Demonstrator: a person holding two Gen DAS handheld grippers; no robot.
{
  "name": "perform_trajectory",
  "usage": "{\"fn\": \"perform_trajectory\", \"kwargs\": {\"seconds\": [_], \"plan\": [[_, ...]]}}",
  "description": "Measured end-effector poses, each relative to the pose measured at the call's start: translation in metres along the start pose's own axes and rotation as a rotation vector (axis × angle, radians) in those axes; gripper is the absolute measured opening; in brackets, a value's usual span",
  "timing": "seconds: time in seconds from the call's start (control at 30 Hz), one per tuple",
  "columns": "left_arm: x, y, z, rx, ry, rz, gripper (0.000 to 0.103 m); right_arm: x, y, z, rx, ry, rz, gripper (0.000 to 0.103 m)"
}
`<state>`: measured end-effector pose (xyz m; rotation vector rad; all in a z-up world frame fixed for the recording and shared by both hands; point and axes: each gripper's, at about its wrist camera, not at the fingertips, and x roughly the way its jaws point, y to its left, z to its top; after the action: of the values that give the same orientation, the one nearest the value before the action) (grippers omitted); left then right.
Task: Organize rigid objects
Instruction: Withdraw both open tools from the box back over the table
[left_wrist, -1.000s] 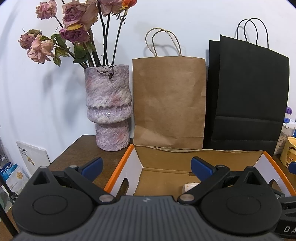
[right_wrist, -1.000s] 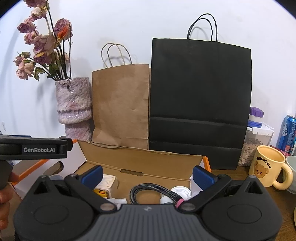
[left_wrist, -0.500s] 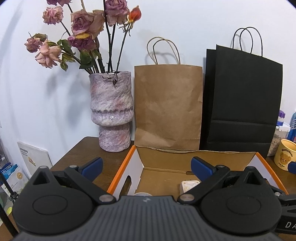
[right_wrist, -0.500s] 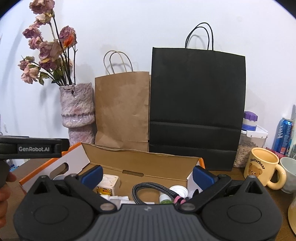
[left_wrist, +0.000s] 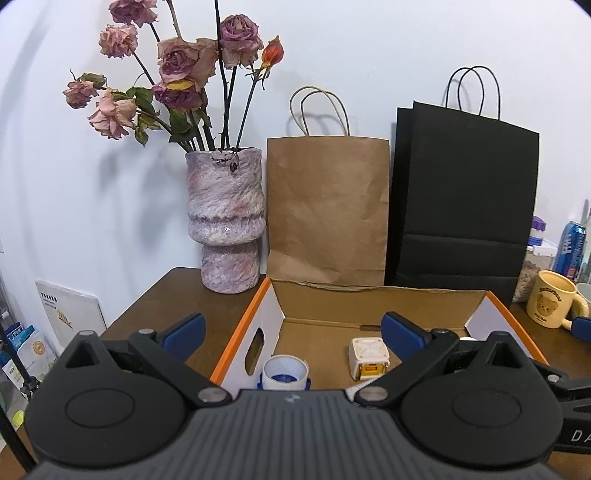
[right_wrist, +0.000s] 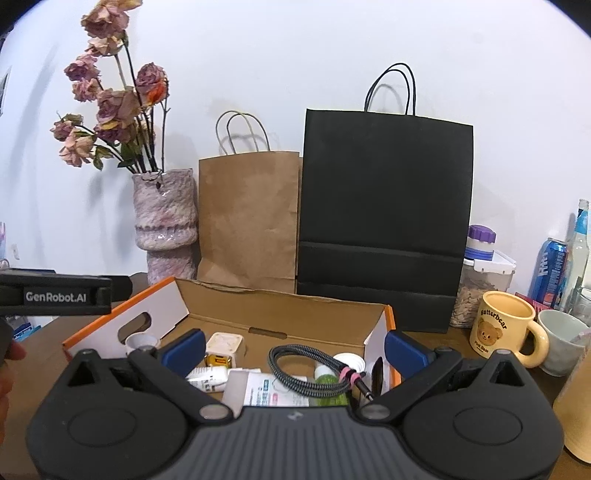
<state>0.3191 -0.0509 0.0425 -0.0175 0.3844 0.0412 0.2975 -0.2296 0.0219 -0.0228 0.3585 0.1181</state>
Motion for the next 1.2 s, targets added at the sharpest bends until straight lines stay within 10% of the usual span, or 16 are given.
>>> {"fn": "perform_trajectory", "kwargs": {"seconds": [1.2], "plan": [[-0.109,0.042,-0.065,0.023,0.029,-0.013,0.103,-0.106,0.031,-0.066,-0.051,0.075,0.041,0.103]]}}
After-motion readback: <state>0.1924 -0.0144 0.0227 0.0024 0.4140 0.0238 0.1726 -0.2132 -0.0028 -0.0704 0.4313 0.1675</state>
